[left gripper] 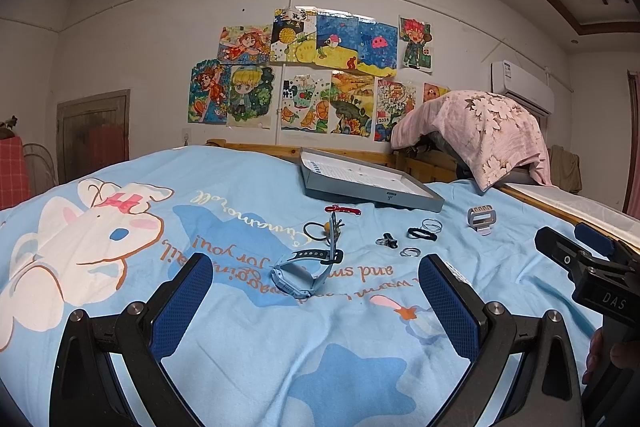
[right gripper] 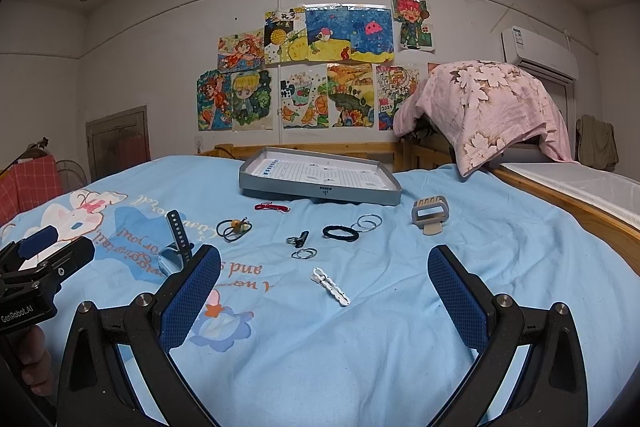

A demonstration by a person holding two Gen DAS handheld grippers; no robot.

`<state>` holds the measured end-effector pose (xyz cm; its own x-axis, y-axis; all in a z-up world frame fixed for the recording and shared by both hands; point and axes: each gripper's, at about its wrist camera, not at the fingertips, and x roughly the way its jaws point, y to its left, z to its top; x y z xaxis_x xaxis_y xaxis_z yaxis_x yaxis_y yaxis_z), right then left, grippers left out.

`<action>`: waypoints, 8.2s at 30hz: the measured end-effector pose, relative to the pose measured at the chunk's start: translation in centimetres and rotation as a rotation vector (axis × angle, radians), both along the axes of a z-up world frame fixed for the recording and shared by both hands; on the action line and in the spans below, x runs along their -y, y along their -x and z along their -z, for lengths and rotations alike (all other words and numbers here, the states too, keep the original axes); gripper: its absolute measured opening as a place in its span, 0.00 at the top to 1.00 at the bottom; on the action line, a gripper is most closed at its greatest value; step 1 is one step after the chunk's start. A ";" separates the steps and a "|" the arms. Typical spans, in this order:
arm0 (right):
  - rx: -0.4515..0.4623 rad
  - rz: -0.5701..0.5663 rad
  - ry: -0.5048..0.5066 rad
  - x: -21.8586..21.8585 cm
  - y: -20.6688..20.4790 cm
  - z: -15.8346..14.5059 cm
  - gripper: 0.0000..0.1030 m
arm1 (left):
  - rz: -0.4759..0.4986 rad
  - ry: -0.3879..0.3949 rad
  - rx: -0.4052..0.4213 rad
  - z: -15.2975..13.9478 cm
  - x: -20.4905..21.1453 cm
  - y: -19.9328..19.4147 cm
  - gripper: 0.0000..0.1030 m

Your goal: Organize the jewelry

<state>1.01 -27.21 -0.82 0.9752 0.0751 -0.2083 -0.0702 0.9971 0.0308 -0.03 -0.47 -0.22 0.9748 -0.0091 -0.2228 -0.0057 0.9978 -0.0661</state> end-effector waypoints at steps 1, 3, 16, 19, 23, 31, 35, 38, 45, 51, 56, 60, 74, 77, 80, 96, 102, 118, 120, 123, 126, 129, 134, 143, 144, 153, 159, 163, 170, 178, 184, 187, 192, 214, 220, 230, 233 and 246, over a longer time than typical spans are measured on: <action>0.000 0.000 0.000 0.0 0.0 0.0 0.01 | 0.000 0.001 0.000 0.0 0.0 0.0 0.00; 0.000 0.000 0.000 0.0 0.0 0.0 0.01 | 0.000 0.001 0.000 0.0 0.0 0.0 0.00; -0.001 0.000 -0.001 0.1 0.0 0.0 0.01 | 0.001 0.002 -0.001 0.1 0.0 0.1 0.00; -0.001 0.000 -0.002 0.1 0.0 0.0 0.01 | 0.002 0.003 -0.002 0.1 0.0 0.1 0.00; -0.002 0.000 -0.002 0.1 0.0 0.0 0.01 | 0.001 0.003 -0.002 0.1 0.0 0.0 0.00; -0.012 -0.001 -0.007 0.0 -0.1 0.4 0.01 | -0.020 0.011 -0.017 0.6 -0.1 0.1 0.00; -0.018 -0.011 -0.027 0.1 -0.3 0.6 0.01 | -0.051 0.022 -0.040 1.0 -0.5 -0.4 0.00; -0.024 -0.017 -0.040 0.3 -0.6 0.7 0.01 | -0.063 0.033 -0.084 1.2 -1.1 -1.3 0.00; -0.012 -0.071 -0.025 0.5 -1.5 -0.1 0.01 | -0.039 0.054 -0.140 1.4 -1.3 -3.2 0.00; 0.007 -0.082 -0.007 1.6 -4.5 -2.2 0.01 | -0.030 -0.006 -0.129 -0.1 -0.6 -6.5 0.00; 0.030 -0.086 -0.032 2.2 -8.3 -4.0 0.01 | -0.006 -0.078 -0.137 -0.6 0.4 -9.5 0.00; 0.021 -0.100 -0.046 2.1 -11.0 -4.1 0.01 | 0.016 -0.109 -0.161 0.0 1.0 -11.7 0.00; -0.244 -0.168 -0.097 0.6 -16.0 3.4 0.02 | 0.038 -0.017 -0.281 3.5 0.0 -15.2 0.00; -0.303 -0.183 -0.095 0.4 -16.3 4.7 0.09 | 0.040 0.025 -0.327 4.4 -0.6 -16.1 0.00; -0.348 -0.199 -0.107 0.4 -16.6 6.0 0.23 | 0.054 0.070 -0.372 5.5 -1.2 -16.8 0.00; -0.476 -0.247 -0.151 -0.1 -17.5 9.0 0.46 | 0.102 0.064 -0.454 7.3 -0.5 -17.2 0.20; -0.493 -0.270 -0.170 -0.3 -17.1 9.3 0.54 | 0.103 0.076 -0.450 7.4 -0.8 -17.2 0.38; -0.469 -0.311 -0.191 -0.4 -16.7 9.2 0.89 | 0.241 0.006 -0.403 6.5 1.9 -15.3 0.55; -0.455 -0.324 -0.188 -0.6 -16.5 9.0 0.89 | 0.246 -0.019 -0.399 6.2 2.4 -15.1 0.55; -0.434 -0.351 -0.190 -0.6 -16.2 8.6 0.89 | 0.264 -0.019 -0.405 5.6 2.7 -15.3 0.55; -0.433 -0.390 -0.229 -0.1 -16.4 7.9 0.89 | 0.293 0.026 -0.413 4.6 2.6 -15.8 0.55; -0.424 -0.420 -0.227 0.3 -17.4 6.2 0.89 | 0.308 0.041 -0.426 3.3 2.8 -17.1 0.55; -0.417 -0.447 -0.135 0.0 -21.1 2.5 0.89 | 0.320 0.033 -0.428 -0.1 3.9 -22.3 0.55; -0.309 -0.411 -0.036 -0.3 -33.0 -2.6 0.89 | 0.139 -0.045 -0.419 -4.4 5.9 -34.7 0.55; -0.301 -0.397 -0.041 -0.2 -34.5 -2.6 0.89 | 0.138 -0.045 -0.415 -4.7 6.1 -35.8 0.55; -0.348 -0.341 -0.205 -0.1 -43.0 0.2 0.89 | 0.063 -0.006 -0.500 -2.4 6.4 -43.9 0.54; -0.424 -0.323 -0.191 -1.0 -44.1 3.6 0.89 | 0.057 0.034 -0.523 -0.3 5.7 -44.4 0.44; -0.457 -0.298 -0.173 -0.8 -44.3 4.1 0.86 | 0.050 0.005 -0.486 -0.4 6.1 -43.3 0.22; -0.378 -0.235 -0.161 1.0 -41.3 2.5 0.50 | 0.056 0.073 -0.377 -1.6 4.7 -39.6 0.10; -0.055 -0.141 -0.116 1.6 -31.5 -1.1 0.03 | 0.004 0.131 -0.203 -2.8 2.9 -31.9 0.00; 0.059 -0.170 -0.058 0.6 -24.7 -2.8 0.03 | -0.005 0.060 -0.086 -3.8 2.7 -24.6 0.00; 0.086 -0.185 -0.047 0.0 -21.9 -3.7 0.03 | 0.000 0.038 -0.048 -4.1 2.8 -21.4 0.00; 0.080 -0.194 -0.054 -0.2 -17.3 -4.1 0.02 | 0.001 0.044 -0.034 -3.6 2.2 -16.6 0.00; -0.069 -0.110 -0.055 1.2 -9.0 1.1 0.02 | -0.006 0.085 -0.209 2.4 -0.3 -9.2 0.00; -0.059 -0.097 -0.050 2.0 -10.4 0.3 0.02 | 0.027 0.062 -0.222 1.9 -0.1 -12.0 0.00; -0.129 -0.161 -0.075 2.9 -17.8 -2.0 0.02 | 0.100 0.005 -0.291 1.9 1.3 -20.9 0.00; -0.178 -0.164 -0.085 3.0 -20.7 -1.3 0.02 | 0.102 0.011 -0.318 2.3 1.8 -23.8 0.00; -0.447 -0.176 -0.163 1.9 -29.1 6.7 0.31 | 0.095 0.067 -0.398 7.0 1.8 -28.6 0.12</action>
<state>30.12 -29.08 -7.54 0.7630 0.2965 -0.5744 -0.1810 0.9510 0.2505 28.55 -2.31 -7.26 0.8069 -0.1221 -0.5779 0.0477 0.9887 -0.1423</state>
